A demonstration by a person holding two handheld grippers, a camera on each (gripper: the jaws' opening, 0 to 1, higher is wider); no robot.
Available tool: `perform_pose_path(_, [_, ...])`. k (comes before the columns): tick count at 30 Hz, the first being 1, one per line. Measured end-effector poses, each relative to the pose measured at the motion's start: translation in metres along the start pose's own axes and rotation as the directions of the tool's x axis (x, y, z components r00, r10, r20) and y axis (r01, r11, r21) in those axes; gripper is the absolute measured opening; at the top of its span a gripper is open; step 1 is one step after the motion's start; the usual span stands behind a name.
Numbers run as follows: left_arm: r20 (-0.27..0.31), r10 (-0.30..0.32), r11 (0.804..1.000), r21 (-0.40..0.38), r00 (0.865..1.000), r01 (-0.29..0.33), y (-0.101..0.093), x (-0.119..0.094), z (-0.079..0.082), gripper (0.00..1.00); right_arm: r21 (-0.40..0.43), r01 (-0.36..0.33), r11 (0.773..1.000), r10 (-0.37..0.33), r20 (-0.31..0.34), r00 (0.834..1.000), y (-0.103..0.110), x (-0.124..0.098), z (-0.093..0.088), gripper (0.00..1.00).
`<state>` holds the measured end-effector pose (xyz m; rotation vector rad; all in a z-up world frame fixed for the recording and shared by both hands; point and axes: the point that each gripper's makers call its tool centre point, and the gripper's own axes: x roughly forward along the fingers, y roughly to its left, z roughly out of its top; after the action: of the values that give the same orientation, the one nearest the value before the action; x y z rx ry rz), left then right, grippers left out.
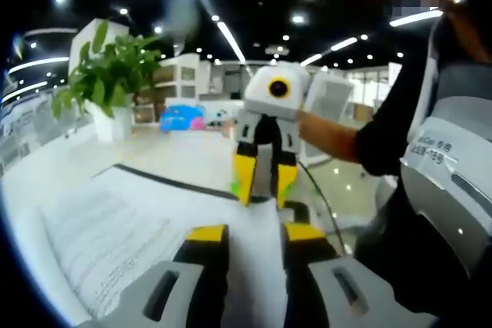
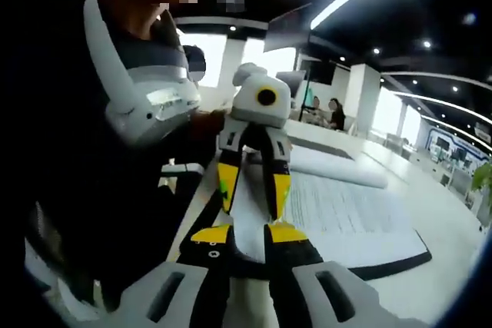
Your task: Flip through the bound document one page at a time
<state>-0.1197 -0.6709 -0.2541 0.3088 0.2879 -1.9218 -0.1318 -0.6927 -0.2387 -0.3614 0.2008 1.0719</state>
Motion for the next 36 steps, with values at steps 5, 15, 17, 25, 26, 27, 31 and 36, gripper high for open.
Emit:
perform_pose_path(5, [-0.001,0.002,1.0,0.007,1.0,-0.002,0.0,0.0,0.0,0.29,0.005,-0.012,1.0,0.012,-0.025,1.0,0.003,-0.001,-0.005,0.05])
perform_pose_path(15, [0.002,0.002,1.0,0.016,1.0,-0.002,-0.002,-0.001,0.001,0.31,0.018,-0.024,1.0,0.025,-0.027,0.999,0.006,-0.002,-0.004,0.04])
perform_pose_path(17, [0.004,0.003,1.0,0.016,1.0,-0.003,-0.002,-0.002,0.001,0.31,0.016,-0.025,1.0,0.025,-0.03,0.999,0.006,-0.002,-0.004,0.04])
perform_pose_path(25, [0.016,0.017,1.0,0.022,1.0,-0.018,-0.003,-0.008,0.004,0.32,0.003,-0.008,1.0,0.008,-0.028,1.0,0.003,-0.003,-0.004,0.04])
perform_pose_path(26, [0.019,0.019,1.0,0.019,1.0,-0.02,-0.003,-0.009,0.004,0.33,0.004,-0.003,1.0,0.003,-0.023,1.0,0.001,-0.003,-0.003,0.04])
perform_pose_path(27, [0.022,0.023,1.0,0.019,0.999,-0.024,-0.003,-0.01,0.005,0.33,0.002,0.004,1.0,-0.004,-0.018,1.0,0.0,-0.003,-0.002,0.04])
perform_pose_path(31, [0.033,0.032,0.999,0.015,0.999,-0.032,-0.004,-0.012,0.009,0.35,-0.008,0.027,1.0,-0.027,0.001,1.0,-0.004,-0.004,0.005,0.04])
perform_pose_path(36, [0.044,0.054,0.998,0.026,0.998,-0.055,-0.008,-0.012,0.017,0.36,-0.064,0.086,0.994,-0.084,0.03,0.996,-0.013,-0.005,0.02,0.04])
